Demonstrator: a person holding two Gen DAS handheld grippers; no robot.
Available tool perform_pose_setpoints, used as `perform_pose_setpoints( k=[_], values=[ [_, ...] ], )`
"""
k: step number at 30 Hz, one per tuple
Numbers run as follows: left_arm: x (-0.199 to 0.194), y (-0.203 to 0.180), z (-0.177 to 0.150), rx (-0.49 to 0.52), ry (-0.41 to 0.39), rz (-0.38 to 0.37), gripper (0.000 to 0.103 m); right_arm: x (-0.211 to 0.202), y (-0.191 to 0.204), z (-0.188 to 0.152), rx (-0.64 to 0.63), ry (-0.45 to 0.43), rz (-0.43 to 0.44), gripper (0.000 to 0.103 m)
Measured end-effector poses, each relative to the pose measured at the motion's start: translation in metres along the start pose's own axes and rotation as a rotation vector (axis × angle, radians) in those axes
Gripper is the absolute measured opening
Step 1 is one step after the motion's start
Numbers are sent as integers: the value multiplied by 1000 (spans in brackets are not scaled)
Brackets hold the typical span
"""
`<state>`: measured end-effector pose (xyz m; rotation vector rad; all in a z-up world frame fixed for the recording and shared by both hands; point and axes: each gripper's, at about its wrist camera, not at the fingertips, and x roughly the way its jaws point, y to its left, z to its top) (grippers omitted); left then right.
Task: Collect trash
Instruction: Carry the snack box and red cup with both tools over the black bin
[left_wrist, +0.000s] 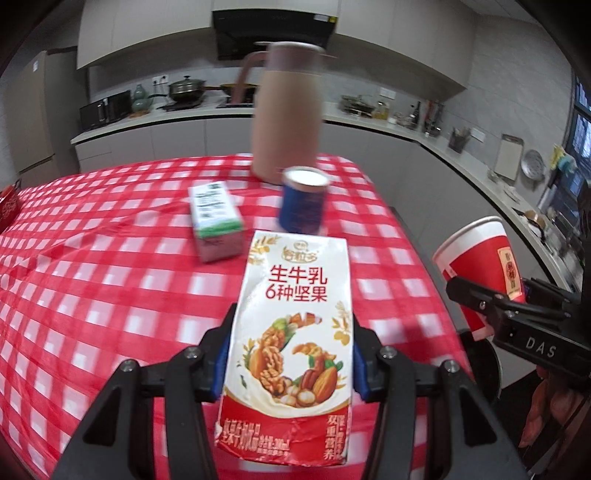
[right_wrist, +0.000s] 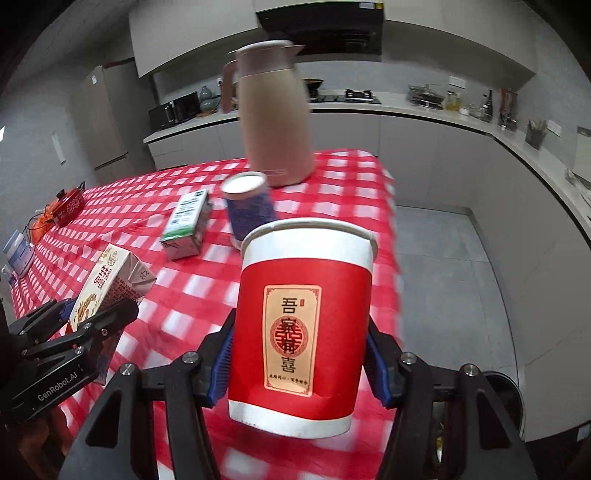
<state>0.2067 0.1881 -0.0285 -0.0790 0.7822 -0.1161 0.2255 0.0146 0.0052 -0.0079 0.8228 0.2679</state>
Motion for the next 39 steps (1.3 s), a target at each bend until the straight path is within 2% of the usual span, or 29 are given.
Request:
perform_pose_setpoints(
  k=[9, 22, 29, 39],
  values=[
    [-4, -94, -16, 49, 22, -43, 52, -46, -93, -29, 33, -3, -39, 62],
    [15, -220, -35, 140, 74, -144, 52, -88, -219, -77, 74, 27, -105, 62],
    [37, -274, -51, 180, 131, -192, 52, -93, -273, -107, 93, 73, -130, 62],
    [71, -323, -84, 195, 234, -194, 52, -67, -326, -149, 49, 177, -122, 62]
  ],
)
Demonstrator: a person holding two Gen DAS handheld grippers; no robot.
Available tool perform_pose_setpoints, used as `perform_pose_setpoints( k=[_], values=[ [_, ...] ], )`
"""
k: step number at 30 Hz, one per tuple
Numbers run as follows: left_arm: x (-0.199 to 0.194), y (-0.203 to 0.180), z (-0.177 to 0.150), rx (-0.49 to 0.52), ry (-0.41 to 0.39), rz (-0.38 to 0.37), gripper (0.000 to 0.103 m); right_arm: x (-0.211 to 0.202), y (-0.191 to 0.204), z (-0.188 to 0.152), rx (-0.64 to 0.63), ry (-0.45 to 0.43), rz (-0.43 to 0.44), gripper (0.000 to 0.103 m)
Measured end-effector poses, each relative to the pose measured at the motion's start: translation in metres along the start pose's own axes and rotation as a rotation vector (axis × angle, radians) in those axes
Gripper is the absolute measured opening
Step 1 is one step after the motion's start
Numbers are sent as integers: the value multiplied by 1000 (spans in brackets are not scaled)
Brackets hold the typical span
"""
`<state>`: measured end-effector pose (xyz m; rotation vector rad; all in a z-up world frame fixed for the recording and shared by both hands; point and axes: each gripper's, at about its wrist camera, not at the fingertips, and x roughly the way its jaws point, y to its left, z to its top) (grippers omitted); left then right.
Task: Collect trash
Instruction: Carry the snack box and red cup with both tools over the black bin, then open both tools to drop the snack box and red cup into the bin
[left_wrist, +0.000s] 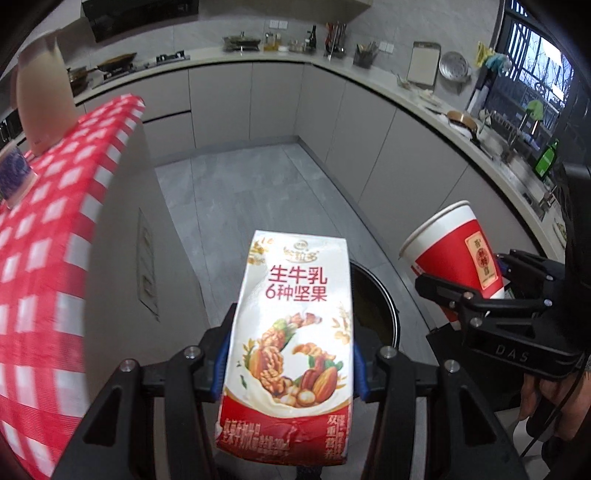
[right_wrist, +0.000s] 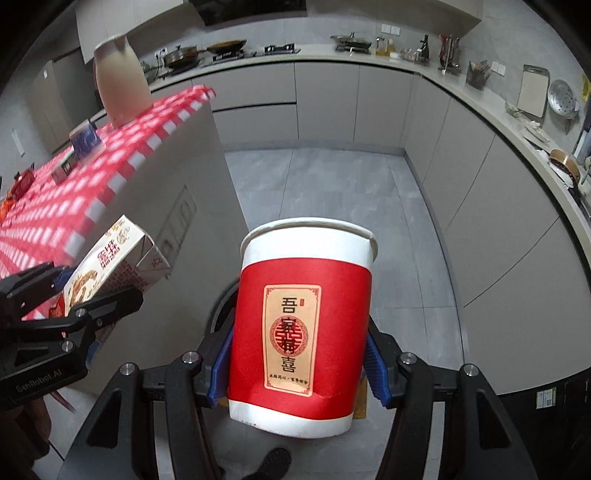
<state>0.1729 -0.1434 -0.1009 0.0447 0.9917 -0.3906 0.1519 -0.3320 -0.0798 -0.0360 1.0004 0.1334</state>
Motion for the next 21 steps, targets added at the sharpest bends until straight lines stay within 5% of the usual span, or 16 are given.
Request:
perform_pose_setpoints(
  k=[13, 15, 16, 18, 21],
  values=[
    [83, -4, -12, -98, 162, -89, 53, 94, 3, -29, -279, 166, 14, 62],
    [104, -4, -19, -98, 200, -54, 65, 112, 4, -33, -336, 188, 44, 64],
    [111, -1, -22, -116, 215, -15, 86, 119, 2, -36, -355, 195, 41, 80],
    [116, 6, -31, -153, 206, 45, 90, 138, -8, -44, -385, 222, -33, 103],
    [118, 5, -40, -169, 214, 87, 98, 143, -24, -46, -317, 224, -53, 103]
  ],
)
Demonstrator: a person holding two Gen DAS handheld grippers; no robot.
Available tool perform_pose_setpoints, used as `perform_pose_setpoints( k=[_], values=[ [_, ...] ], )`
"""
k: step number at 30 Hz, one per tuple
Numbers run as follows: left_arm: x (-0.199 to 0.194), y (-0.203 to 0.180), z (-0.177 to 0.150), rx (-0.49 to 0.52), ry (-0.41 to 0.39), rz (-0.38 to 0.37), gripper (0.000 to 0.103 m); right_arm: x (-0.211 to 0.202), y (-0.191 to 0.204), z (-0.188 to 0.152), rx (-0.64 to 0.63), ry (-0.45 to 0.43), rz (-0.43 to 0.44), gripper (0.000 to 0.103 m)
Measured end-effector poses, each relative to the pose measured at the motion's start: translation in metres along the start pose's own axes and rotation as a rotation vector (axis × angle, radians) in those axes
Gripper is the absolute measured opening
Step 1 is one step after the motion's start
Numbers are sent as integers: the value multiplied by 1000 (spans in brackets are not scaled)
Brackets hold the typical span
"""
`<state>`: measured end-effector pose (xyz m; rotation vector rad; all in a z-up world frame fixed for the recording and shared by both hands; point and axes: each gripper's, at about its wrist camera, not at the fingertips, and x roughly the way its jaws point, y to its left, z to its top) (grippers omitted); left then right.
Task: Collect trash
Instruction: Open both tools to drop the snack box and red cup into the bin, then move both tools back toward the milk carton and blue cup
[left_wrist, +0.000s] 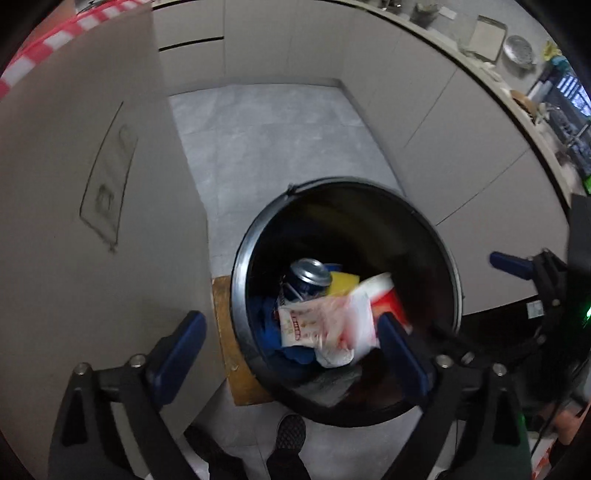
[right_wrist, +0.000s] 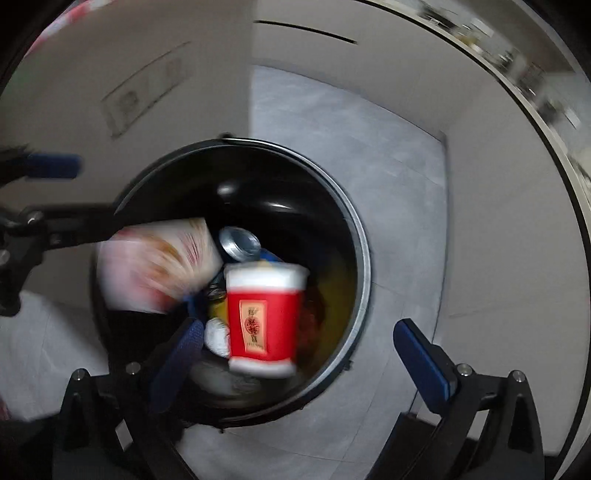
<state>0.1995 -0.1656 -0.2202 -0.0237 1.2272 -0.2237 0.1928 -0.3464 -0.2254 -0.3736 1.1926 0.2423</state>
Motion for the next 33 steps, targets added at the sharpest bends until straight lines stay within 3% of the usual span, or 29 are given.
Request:
perform_pose_setpoints(
  k=[8, 17, 33],
  values=[
    [3, -12, -15, 25, 19, 46, 100, 4, -36, -10, 233, 29, -4, 103],
    [-23, -15, -2, 44, -38, 53, 100, -26, -36, -7, 289, -5, -11, 103],
    [-131, -9, 7, 34, -237, 71, 100, -135, -32, 14, 378, -225, 11, 103]
  ],
)
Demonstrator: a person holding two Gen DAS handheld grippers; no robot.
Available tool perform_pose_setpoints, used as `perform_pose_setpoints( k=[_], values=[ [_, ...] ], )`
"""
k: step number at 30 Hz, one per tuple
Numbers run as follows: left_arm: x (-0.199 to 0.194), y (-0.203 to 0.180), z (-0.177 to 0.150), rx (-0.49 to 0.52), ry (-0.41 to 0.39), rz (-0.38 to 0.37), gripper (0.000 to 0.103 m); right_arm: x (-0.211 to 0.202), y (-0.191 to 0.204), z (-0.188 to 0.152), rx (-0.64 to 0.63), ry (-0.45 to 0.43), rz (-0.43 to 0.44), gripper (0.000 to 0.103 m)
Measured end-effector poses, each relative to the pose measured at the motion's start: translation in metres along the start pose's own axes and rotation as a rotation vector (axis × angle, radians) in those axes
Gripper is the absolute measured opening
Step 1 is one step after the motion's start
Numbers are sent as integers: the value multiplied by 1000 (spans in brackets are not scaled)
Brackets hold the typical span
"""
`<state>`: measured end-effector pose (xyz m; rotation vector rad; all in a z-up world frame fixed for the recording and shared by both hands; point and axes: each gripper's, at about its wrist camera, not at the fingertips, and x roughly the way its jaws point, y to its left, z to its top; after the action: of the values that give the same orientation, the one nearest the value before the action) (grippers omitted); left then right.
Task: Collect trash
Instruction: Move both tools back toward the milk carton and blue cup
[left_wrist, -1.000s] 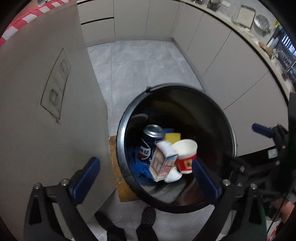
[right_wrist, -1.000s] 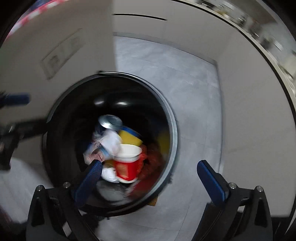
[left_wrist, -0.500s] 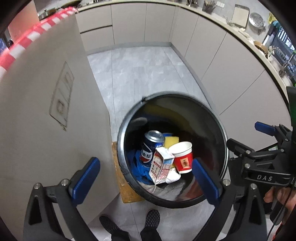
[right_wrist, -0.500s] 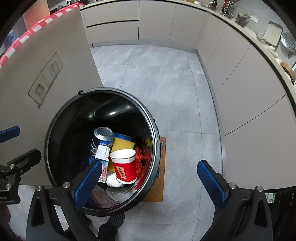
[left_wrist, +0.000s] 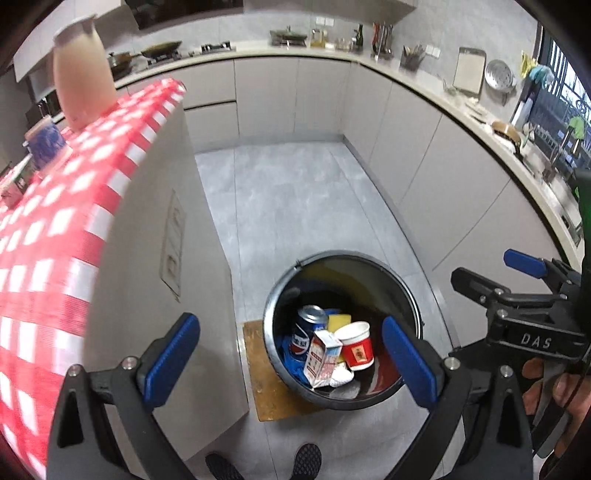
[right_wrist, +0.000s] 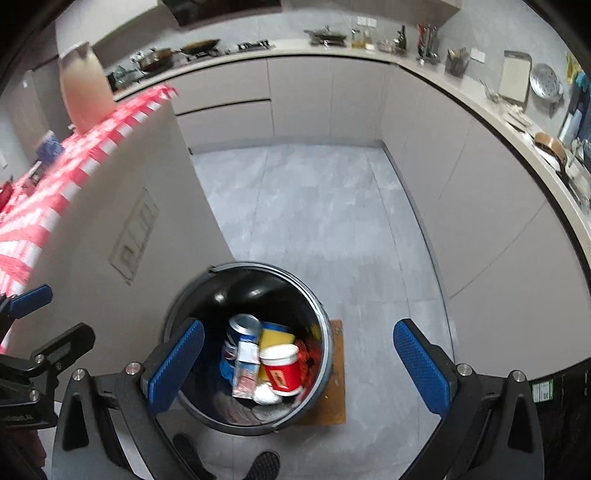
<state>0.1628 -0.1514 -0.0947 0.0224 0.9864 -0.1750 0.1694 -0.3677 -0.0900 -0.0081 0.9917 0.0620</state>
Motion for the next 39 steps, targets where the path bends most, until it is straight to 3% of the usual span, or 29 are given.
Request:
perform_pose_setpoints(
  k=[9, 17, 29, 39],
  values=[
    [-47, 22, 6, -34, -85, 27, 100, -38, 32, 13, -27, -73, 51, 103],
    [-90, 79, 0, -150, -176, 87, 100, -75, 62, 27, -57, -163, 75, 103],
    [-123, 182, -12, -279, -250, 205, 100, -91, 163, 56, -161, -258, 190, 103],
    [-143, 238, -17, -313, -294, 231, 100, -105, 236, 69, -243, -309, 228, 103]
  ],
)
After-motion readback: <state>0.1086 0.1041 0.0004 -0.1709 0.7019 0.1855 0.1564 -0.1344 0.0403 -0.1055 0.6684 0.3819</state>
